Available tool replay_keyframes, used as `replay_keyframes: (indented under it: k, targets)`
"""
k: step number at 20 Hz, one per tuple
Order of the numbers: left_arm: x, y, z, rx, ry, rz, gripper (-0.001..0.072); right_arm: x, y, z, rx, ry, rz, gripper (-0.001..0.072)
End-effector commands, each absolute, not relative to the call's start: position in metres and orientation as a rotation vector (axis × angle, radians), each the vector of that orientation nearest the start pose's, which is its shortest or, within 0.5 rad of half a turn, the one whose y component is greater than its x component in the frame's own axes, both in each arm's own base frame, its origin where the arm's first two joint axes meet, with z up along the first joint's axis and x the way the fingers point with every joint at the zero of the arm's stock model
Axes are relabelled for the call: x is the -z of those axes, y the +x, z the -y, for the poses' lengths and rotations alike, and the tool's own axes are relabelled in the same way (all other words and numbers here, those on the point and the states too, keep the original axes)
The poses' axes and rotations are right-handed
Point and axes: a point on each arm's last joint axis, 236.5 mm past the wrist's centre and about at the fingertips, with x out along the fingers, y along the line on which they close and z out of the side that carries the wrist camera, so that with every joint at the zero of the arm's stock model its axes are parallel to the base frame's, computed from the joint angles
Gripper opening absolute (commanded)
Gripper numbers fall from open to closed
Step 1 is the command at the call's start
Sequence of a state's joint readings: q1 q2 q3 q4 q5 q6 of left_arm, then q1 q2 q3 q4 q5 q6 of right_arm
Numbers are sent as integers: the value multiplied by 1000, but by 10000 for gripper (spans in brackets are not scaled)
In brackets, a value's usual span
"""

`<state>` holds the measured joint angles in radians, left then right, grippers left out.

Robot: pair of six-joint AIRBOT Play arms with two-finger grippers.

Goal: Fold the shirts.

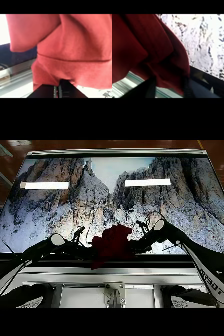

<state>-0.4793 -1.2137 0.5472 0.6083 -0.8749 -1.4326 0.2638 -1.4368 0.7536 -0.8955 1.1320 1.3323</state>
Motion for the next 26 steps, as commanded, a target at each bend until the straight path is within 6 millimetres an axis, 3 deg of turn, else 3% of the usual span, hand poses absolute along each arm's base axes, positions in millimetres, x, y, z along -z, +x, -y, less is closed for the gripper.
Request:
replay_keyframes:
  k: [1, 2, 5, 7, 8, 10, 11, 13, 14, 16, 18, 19, 21, 22, 26]
  targets:
    - [81, 196, 266, 561, -591, -1560, 39, 116, 219, -204, -572, 338, -1756, 136]
    - [81, 200, 264, 559, -575, -1537, 38, 116, 219, -202, -572, 324, -1753, 69]
    - [59, 218, 248, 563, -458, -1443, 36, 105, 229, -195, -593, 267, -1697, 69]
    - [25, 237, 221, 533, -309, -1362, 36, 75, 256, -185, -594, 217, -1571, 69]
    - [1, 249, 203, 507, -218, -1298, 36, 48, 276, -177, -587, 192, -1474, 69]
    - [-69, 277, 161, 401, -84, -1126, 36, -27, 320, -160, -585, 123, -1213, 68]
    - [-116, 289, 144, 366, -58, -1010, 37, -75, 337, -151, -577, 85, -1070, 68]
    - [-221, 299, 133, 366, -91, -746, 37, -185, 355, -134, -537, 18, -774, 68]
    - [-277, 296, 131, 383, -111, -604, 37, -241, 353, -129, -520, -18, -628, 68]
    - [-367, 281, 125, 409, -142, -376, 37, -336, 336, -125, -504, -49, -387, 68]
    - [-427, 261, 118, 425, -156, -230, 37, -393, 311, -123, -501, -56, -256, 68]
    - [-442, 253, 116, 430, -151, -192, 38, -408, 300, -122, -502, -51, -226, 69]
    - [-447, 244, 112, 430, -119, -185, 38, -416, 281, -121, -509, -75, -225, 69]
    - [-437, 244, 109, 417, -103, -223, 38, -409, 275, -116, -495, -101, -256, 69]
    - [-381, 238, 92, 346, -29, -447, 39, -352, 261, -83, -397, -200, -511, 69]
